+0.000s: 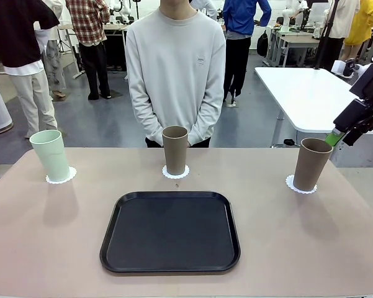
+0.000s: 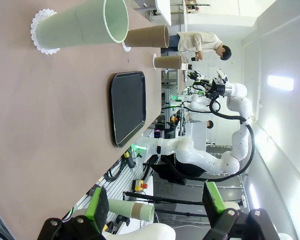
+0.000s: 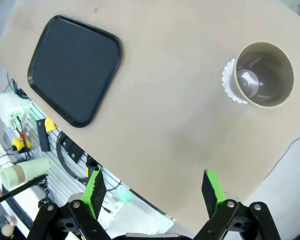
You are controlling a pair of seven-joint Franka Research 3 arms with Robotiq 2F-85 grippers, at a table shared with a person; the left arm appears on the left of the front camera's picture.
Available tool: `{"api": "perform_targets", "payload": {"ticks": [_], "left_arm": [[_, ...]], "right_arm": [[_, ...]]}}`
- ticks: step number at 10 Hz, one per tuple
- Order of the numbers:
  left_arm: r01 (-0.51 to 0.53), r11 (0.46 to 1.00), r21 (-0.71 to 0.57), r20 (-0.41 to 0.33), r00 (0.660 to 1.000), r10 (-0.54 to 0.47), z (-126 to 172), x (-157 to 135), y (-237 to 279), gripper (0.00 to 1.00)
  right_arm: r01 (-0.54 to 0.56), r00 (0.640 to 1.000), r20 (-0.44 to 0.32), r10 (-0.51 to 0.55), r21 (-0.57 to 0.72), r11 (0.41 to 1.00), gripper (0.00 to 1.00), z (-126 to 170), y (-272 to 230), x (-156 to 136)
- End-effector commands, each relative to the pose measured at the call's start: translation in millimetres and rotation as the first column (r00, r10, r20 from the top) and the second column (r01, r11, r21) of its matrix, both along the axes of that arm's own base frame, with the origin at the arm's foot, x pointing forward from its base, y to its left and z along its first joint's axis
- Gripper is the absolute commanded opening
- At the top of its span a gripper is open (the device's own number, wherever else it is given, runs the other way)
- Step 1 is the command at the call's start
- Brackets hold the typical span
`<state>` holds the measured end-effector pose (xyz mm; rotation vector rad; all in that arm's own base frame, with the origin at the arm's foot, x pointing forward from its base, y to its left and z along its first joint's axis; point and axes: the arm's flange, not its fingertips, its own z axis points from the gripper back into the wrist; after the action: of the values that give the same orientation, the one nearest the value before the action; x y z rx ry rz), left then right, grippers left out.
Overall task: Place coasters on the table and set cups on them.
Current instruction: Take one Reusable plastic cup from the Flat Tray and place it on a coaster set by the human.
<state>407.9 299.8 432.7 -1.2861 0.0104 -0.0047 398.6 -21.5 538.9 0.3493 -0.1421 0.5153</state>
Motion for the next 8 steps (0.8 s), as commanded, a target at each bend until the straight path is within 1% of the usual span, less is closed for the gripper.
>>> {"api": "perform_targets", "payload": {"ticks": [1, 2, 3, 4, 5, 6, 7, 8], "left_arm": [[0.000, 1.000, -0.001, -0.008, 1.000, 0.000, 3, -1, -1, 1.00], [0.000, 1.000, -0.001, -0.008, 1.000, 0.000, 3, -1, -1, 1.00], [0.000, 1.000, -0.001, -0.008, 1.000, 0.000, 3, -1, -1, 1.00], [0.000, 1.000, -0.001, -0.008, 1.000, 0.000, 3, -1, -1, 1.00], [0.000, 1.000, -0.001, -0.008, 1.000, 0.000, 3, -1, -1, 1.00], [0.000, 1.000, -0.001, -0.008, 1.000, 0.000, 3, -1, -1, 1.00], [0.000, 1.000, -0.001, -0.008, 1.000, 0.000, 3, -1, -1, 1.00], [0.000, 1.000, -0.001, -0.008, 1.000, 0.000, 3, -1, -1, 1.00]], "right_arm": [[0.070, 0.997, 0.021, -0.073, 0.107, 0.992, 1.00, 3, -31, -52], [0.118, 0.993, -0.003, -0.120, 0.228, 0.966, 1.00, 12, -63, -85], [0.161, 0.987, -0.027, -0.160, 0.283, 0.945, 1.00, 14, -88, -99], [0.214, 0.977, -0.067, -0.204, 0.332, 0.919, 1.00, 17, -110, -109], [0.242, 0.970, -0.116, -0.213, 0.384, 0.891, 1.00, 24, -132, -121], [0.252, 0.967, -0.150, -0.205, 0.459, 0.852, 1.00, 36, -147, -129], [0.279, 0.960, -0.150, -0.235, 0.496, 0.822, 1.00, 43, -160, -130], [0.253, 0.965, -0.064, -0.254, 0.473, 0.844, 1.00, 55, -154, -129]]}}
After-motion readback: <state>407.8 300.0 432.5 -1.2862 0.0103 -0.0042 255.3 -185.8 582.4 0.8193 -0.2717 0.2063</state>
